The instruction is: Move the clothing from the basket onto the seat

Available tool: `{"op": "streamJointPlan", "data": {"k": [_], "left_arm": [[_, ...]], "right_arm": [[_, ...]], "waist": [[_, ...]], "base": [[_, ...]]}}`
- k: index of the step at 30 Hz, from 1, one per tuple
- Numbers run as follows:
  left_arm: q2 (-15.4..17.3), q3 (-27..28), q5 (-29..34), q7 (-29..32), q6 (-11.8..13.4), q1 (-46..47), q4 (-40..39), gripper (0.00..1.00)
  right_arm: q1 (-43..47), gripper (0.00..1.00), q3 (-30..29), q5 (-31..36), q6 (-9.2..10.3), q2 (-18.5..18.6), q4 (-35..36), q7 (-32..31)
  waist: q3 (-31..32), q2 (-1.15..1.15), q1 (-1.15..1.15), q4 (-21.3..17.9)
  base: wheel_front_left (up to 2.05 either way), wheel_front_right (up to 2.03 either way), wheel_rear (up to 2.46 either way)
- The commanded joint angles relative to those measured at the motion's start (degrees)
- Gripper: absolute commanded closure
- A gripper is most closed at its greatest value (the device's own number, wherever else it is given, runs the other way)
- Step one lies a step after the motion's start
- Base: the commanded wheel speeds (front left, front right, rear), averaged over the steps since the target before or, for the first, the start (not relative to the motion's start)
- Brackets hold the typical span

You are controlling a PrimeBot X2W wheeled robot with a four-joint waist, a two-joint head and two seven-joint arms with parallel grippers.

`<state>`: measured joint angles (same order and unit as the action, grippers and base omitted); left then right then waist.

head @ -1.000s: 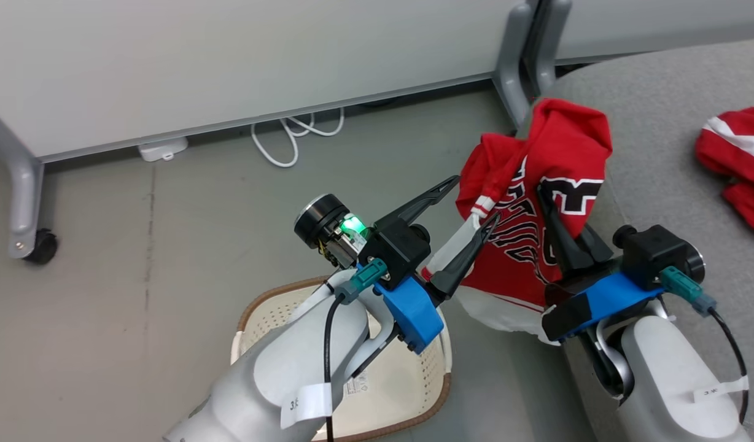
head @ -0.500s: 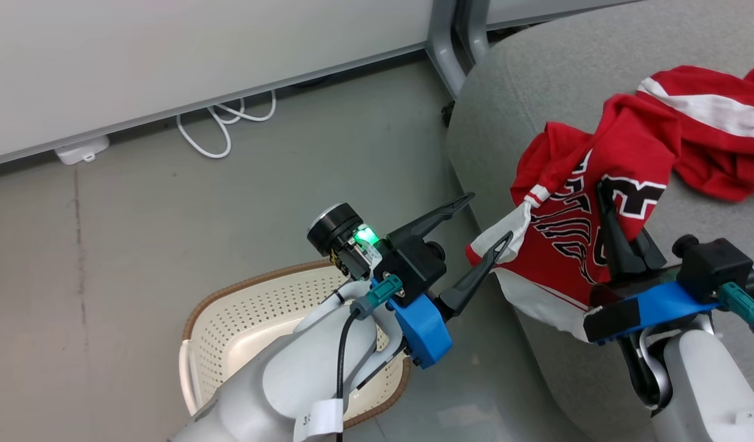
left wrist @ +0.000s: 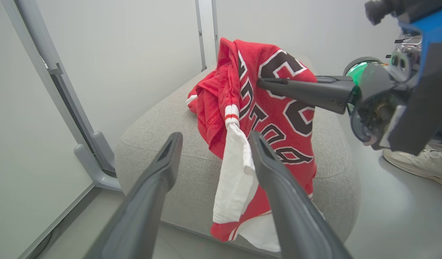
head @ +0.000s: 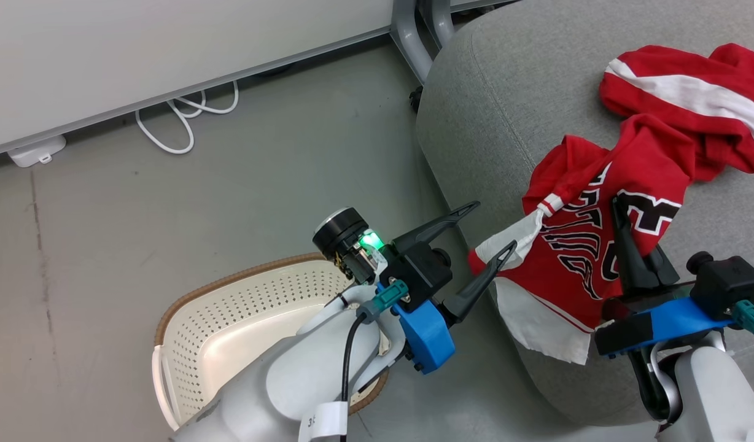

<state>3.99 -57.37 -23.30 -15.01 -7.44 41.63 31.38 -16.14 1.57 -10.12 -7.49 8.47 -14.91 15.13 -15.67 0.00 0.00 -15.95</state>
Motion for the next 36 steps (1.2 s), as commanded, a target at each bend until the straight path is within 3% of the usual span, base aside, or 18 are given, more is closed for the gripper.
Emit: {"op": "streamJointPlan", "data": {"k": [1,7,15,22,27,36], "left_arm": [[0.4,0.2,-0.3,-0.3,0.0,1.0,0.0,0.00],[0.8,0.4,0.3,-0.3,0.0,2.0,-0.6,0.00],[2.3,1.2,1.8,-0.3,0.0,4.8,-0.5,0.00],[3.9,1.4,3.2,-0.3,0.0,8.8,-0.9,0.00],[6.0,1.9,4.6,0.1,0.2,12.1,-1.5,0.00],[8.2,1.9,5.9,1.6,0.7,16.0,-4.6,0.00]], "right_arm": [[0.0,1.00,-0.2,0.3,-0.01,-0.3,0.5,0.0],[-3.2,1.00,-0.1,0.6,-0.01,-0.4,1.6,0.0],[-13.1,1.00,0.9,1.4,-0.01,2.4,2.5,0.0],[-24.0,1.00,-6.1,1.7,-0.01,5.5,5.3,0.0],[-33.7,1.00,-15.8,2.0,-0.01,10.0,6.8,0.0],[-41.9,1.00,-29.0,2.5,-0.01,19.4,0.8,0.0]], "waist": [[-0.2,0.00,0.00,-0.2],[-1.9,0.00,0.00,-0.4],[-7.6,0.00,0.00,-1.1],[-14.9,0.00,0.00,-1.2],[-20.8,0.00,0.00,-2.0],[-28.1,0.00,0.00,-2.6]], "base": [[0.00,0.00,0.00],[0.00,0.00,0.00],[0.00,0.00,0.00],[0.00,0.00,0.00],[0.00,0.00,0.00],[0.00,0.00,0.00]]}}
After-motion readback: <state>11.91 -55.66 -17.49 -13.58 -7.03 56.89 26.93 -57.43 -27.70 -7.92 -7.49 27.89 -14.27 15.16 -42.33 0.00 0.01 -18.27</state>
